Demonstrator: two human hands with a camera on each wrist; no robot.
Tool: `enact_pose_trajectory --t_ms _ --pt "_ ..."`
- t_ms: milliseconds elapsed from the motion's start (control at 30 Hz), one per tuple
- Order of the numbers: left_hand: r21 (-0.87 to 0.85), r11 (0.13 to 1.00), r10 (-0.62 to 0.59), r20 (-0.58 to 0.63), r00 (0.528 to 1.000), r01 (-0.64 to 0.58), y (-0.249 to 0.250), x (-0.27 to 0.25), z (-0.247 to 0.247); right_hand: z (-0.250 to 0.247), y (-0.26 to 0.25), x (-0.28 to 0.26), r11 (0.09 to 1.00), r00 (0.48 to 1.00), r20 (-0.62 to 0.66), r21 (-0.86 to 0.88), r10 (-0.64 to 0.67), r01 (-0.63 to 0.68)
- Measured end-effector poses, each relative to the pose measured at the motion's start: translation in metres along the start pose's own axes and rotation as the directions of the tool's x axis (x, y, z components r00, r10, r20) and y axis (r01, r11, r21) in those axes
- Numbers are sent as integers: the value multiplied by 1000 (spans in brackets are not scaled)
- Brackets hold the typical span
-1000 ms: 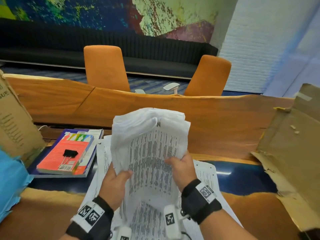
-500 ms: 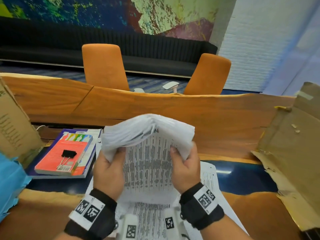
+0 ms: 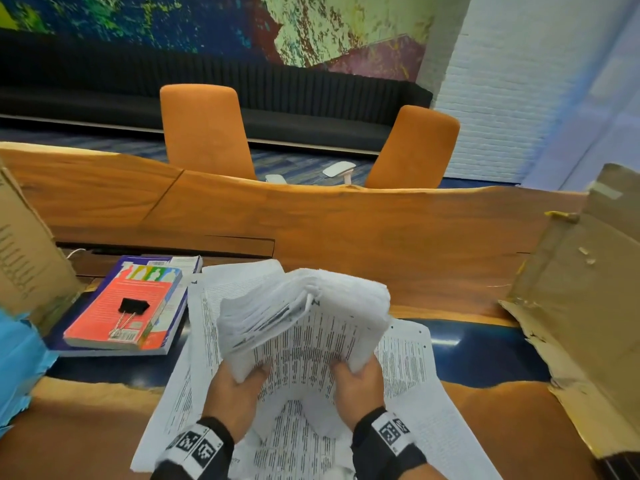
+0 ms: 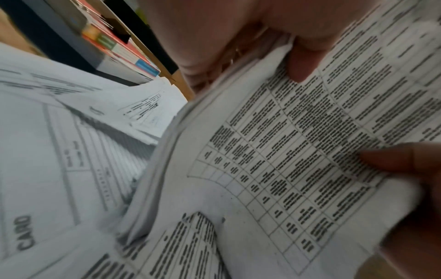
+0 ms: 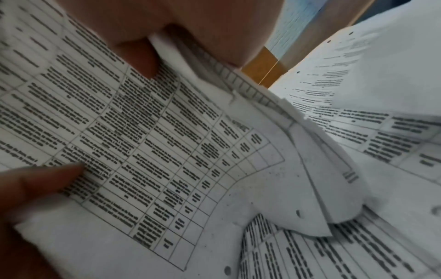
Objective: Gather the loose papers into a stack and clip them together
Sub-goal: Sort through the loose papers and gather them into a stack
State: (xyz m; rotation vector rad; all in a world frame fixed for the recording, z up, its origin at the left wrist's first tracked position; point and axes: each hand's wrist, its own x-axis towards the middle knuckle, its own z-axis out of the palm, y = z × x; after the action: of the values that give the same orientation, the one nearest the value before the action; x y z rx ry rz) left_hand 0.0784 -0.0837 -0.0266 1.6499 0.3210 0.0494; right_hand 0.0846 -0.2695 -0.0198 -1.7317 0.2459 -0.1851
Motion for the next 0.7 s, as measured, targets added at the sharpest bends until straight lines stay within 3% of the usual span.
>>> enact_pose_trajectory --t_ms 233,333,433,500,600,700 --pt "-51 992 120 19 993 -119 33 -5 -8 -4 -18 -5 996 993 97 72 -60 53" --pt "9 1000 16 23 1000 -17 24 -1 -22 -9 -15 -10 999 955 293 -9 -48 53" --pt "80 990 -119 18 993 117 5 2 -48 -30 -8 -3 951 853 520 -286 50 118" --pt "83 976 -201 6 980 200 -8 2 -68 -55 -2 8 838 814 554 -517 173 174" --pt "92 947 -307 -33 951 308 -26 1 -97 -98 15 21 554 780 489 -801 391 225" --pt "109 886 -441 -95 892 450 -40 0 -114 -120 38 27 290 748 464 -885 475 364"
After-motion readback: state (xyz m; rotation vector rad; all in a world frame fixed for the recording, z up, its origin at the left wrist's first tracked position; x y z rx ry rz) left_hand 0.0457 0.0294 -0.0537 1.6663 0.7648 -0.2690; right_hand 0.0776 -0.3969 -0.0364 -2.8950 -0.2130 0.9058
